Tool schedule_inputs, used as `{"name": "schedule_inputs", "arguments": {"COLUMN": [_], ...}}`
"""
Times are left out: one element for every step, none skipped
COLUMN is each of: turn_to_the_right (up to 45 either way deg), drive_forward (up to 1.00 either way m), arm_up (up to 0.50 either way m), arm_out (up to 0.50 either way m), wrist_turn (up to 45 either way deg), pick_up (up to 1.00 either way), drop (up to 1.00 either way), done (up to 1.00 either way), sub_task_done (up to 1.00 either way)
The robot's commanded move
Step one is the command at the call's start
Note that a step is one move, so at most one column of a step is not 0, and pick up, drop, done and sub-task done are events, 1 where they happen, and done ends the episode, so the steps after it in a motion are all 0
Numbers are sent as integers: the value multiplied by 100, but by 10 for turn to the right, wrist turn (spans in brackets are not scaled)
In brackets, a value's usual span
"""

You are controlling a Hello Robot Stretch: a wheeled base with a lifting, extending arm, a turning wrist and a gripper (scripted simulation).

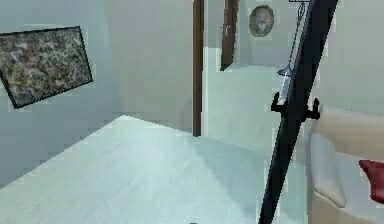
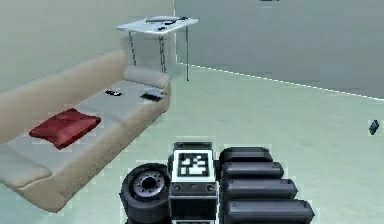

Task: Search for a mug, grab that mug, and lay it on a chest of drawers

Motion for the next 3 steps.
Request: {"name": "schedule_inputs", "arguments": {"turn_to_the_right": [0,240,0], "drive_forward": [100,0,100], "arm_up": [0,0,0], "arm_out": [0,0,0], "wrist_turn": [0,0,0], "pick_up": [0,0,0], "drop": [0,0,0], "done": [0,0,0], "sub_task_done": [0,0,0]}}
